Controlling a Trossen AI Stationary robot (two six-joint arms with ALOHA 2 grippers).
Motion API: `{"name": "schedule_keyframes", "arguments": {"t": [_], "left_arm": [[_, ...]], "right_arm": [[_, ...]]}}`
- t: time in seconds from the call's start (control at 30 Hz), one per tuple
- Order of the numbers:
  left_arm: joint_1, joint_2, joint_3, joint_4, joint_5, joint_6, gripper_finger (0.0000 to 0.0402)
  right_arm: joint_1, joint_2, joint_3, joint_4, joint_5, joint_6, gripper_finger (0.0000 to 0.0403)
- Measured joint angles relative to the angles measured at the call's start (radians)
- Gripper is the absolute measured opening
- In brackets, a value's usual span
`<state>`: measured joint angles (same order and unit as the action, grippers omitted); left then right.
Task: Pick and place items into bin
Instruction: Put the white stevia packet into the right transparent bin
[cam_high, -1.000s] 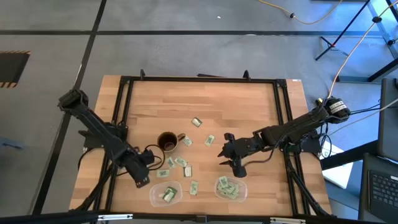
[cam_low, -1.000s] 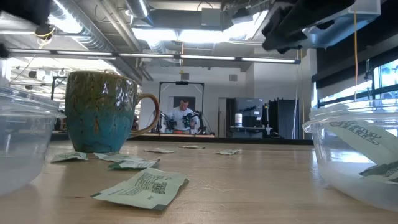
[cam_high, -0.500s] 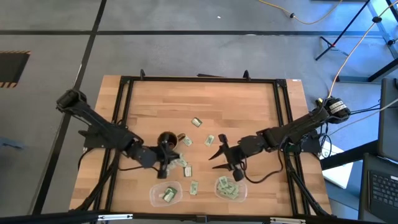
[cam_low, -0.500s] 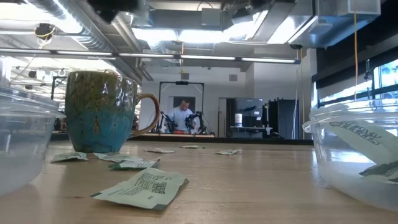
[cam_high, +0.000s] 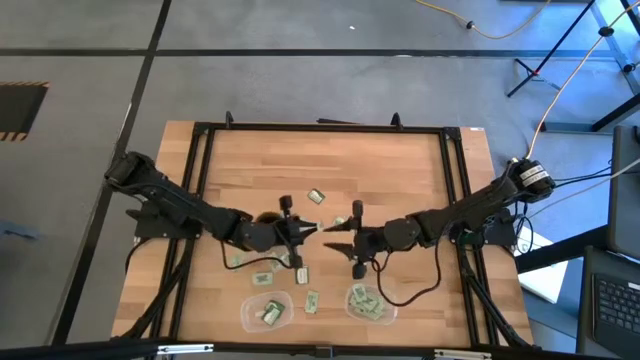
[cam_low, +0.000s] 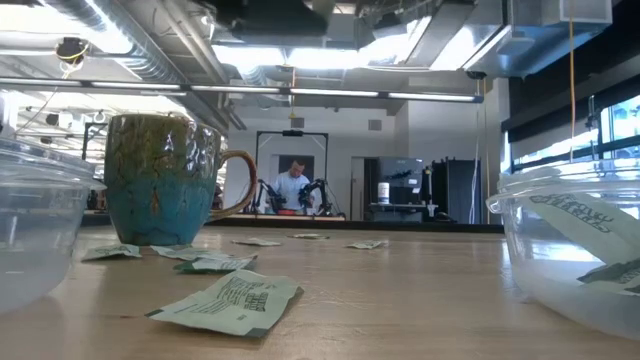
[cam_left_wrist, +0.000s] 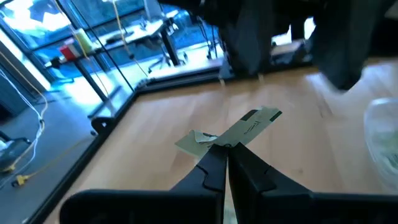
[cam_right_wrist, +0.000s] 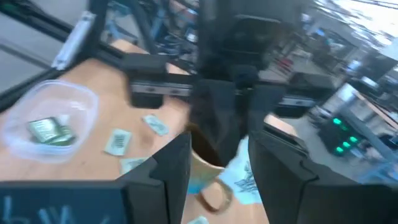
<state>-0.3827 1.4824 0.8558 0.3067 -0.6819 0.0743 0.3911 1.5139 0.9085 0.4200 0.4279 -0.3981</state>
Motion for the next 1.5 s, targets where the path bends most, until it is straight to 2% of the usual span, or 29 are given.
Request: {"name": "schedule_keyframes", "arguments": {"t": [0.23, 0.3, 0.43, 0.63, 1.07, 1.17, 1.33, 1.5], "left_arm": [[0.027, 0.027, 0.000, 0.110, 0.000, 0.077, 0.0007], [0.026, 0.027, 0.000, 0.143, 0.000, 0.088, 0.0007], [0.023, 0.026, 0.000, 0.179, 0.008, 0.101, 0.0008], [0.018, 0.026, 0.000, 0.185, 0.053, 0.113, 0.0008], [0.018, 0.026, 0.000, 0.182, 0.051, 0.130, 0.0011], [0.018, 0.026, 0.000, 0.163, 0.054, 0.147, 0.0027], [0.018, 0.022, 0.000, 0.134, 0.039, 0.147, 0.0078], [0.017, -0.006, 0.000, 0.046, -0.055, 0.104, 0.0116]], "right_arm": [[0.000, -0.001, 0.000, 0.043, 0.013, 0.002, 0.0163], [0.000, -0.001, 0.000, 0.041, 0.047, 0.009, 0.0163], [-0.002, -0.001, 0.000, 0.022, 0.109, 0.029, 0.0163], [-0.002, -0.001, 0.000, 0.026, 0.116, 0.031, 0.0155], [-0.002, -0.001, 0.000, 0.025, 0.116, 0.058, 0.0029], [-0.002, -0.001, 0.000, 0.022, 0.115, 0.058, 0.0009], [0.004, -0.003, 0.000, 0.034, 0.117, 0.060, 0.0013], [0.053, -0.036, 0.000, -0.008, 0.153, 0.104, 0.0009]]}}
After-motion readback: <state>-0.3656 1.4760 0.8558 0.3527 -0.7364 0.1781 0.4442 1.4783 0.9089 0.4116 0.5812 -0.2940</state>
